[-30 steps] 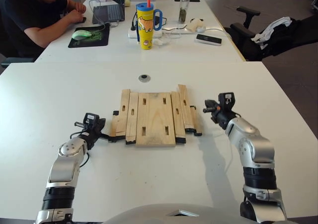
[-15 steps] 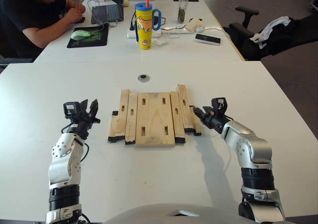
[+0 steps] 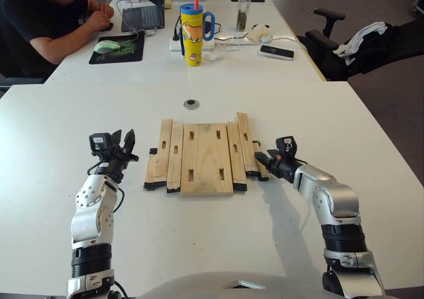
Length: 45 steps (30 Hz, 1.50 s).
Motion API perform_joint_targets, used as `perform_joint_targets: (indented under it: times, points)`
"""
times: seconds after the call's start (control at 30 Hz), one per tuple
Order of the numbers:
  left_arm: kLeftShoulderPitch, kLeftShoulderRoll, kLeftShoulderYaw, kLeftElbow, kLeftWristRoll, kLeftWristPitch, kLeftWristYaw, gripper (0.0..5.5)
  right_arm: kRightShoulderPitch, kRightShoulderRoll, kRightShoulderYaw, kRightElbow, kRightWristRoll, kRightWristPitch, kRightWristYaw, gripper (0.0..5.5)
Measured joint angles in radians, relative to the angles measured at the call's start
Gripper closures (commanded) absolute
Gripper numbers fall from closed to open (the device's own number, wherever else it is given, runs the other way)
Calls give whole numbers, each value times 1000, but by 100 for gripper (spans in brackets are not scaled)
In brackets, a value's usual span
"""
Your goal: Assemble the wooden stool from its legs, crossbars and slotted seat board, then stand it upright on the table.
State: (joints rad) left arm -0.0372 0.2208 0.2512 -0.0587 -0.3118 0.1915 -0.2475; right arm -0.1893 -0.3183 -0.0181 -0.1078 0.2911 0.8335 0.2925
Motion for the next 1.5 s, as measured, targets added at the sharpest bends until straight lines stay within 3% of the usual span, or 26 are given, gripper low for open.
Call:
perform_joint_targets:
  times: [0.13,0.43,0.73,1.2,1.5]
  points:
    - [0,0,-9,0,11,-1,4,368,-4,-33,45,12,-37,-7,10,307]
    - [1,-1,-17,0,22,-10,22,368,-90,-89,22,144,-58,-49,36,307]
    - [1,-3,-33,9,41,-26,27,368,-95,23,-108,123,5,-50,-37,307]
    - [0,1,-46,51,60,-47,10,368,-72,78,-74,102,-1,41,-73,307]
    - [-34,15,-47,53,82,-43,13,367,-58,25,-11,98,-84,44,-98,420]
